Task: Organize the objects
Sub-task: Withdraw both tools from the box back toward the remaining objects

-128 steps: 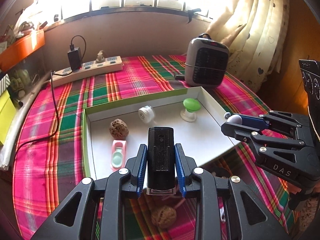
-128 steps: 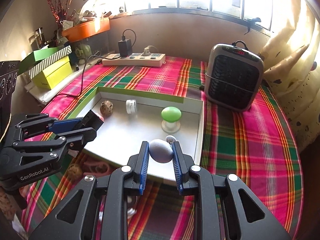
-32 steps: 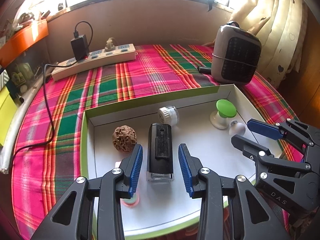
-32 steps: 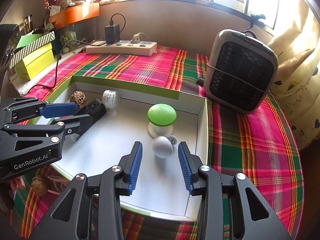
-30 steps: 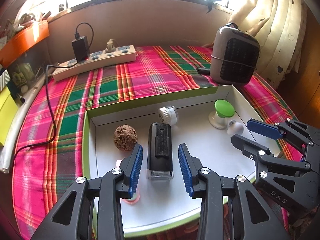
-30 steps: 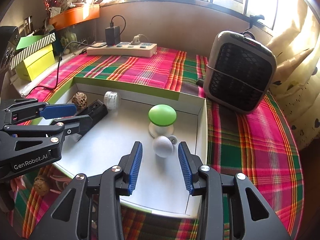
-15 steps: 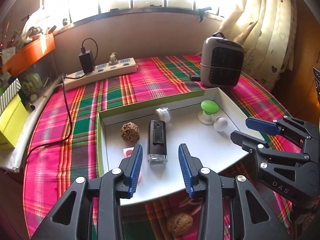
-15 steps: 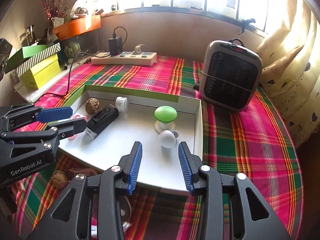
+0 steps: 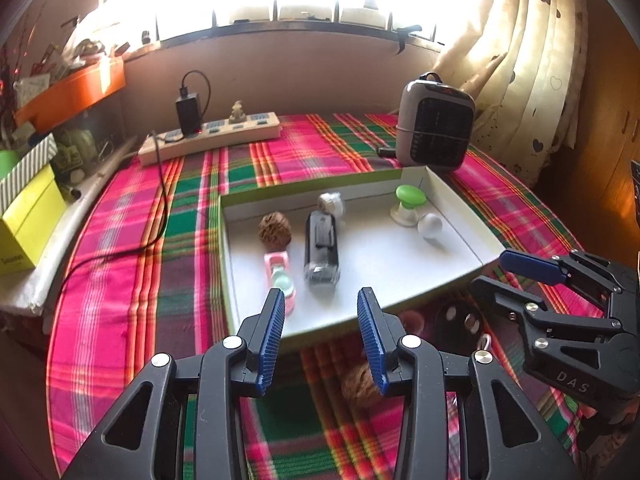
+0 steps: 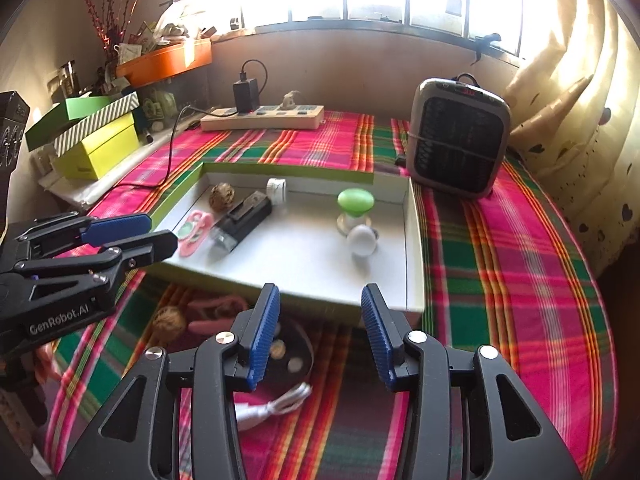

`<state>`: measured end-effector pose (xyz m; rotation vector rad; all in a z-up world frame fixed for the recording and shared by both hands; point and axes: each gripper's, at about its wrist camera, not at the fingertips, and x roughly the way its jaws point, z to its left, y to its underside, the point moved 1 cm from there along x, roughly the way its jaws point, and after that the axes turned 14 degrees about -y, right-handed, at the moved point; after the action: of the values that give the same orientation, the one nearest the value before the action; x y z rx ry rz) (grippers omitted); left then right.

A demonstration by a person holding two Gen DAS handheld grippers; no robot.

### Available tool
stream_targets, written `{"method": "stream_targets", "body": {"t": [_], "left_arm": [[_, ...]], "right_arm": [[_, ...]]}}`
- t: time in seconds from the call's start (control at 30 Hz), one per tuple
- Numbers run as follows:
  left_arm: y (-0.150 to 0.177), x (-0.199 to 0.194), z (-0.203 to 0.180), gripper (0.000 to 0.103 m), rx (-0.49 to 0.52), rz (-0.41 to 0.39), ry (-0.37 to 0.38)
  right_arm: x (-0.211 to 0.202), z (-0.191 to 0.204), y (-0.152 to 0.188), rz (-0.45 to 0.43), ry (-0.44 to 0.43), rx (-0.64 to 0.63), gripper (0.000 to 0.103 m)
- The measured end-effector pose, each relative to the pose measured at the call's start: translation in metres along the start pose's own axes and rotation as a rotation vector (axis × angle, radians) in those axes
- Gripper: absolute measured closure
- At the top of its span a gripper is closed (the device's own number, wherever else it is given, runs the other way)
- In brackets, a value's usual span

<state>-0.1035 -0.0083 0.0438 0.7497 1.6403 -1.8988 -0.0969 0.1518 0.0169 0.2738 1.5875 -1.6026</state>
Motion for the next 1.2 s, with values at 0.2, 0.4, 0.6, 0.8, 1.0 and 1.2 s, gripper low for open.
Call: {"method": "stream_targets", "body": {"t": [0.2,0.4,0.6,0.8,1.0,1.2], "left_arm": [[0.015,-0.008,0.008,0.065,-0.006,-0.009,0.002],[0.029,-0.009,0.013,0.064,-0.009,0.014,0.050],[0.040,-0.006,0.016,0.061,-0.007,0.041,0.123],[0.044,-0.002,0.013,0.060,0.001,0.052,0.174],[0.045,0.001,0.013,0.060,-0.003,0.057,0.201],[0.046,0.004,0.009,0.060,0.011,0.073,0.223]], "right_arm": [[-0.006,0.001,0.015,0.008,0.010,0.045,0.059],[-0.010,0.008,0.031,0.025,0.008,0.073,0.057],[-0.009,0.021,0.043,0.037,-0.004,0.086,0.054],[-0.004,0.027,0.051,0.061,0.003,0.121,0.051],[0.003,0.028,0.050,0.075,0.032,0.159,0.048],[0.011,0.033,0.050,0.105,0.052,0.149,0.048]]}}
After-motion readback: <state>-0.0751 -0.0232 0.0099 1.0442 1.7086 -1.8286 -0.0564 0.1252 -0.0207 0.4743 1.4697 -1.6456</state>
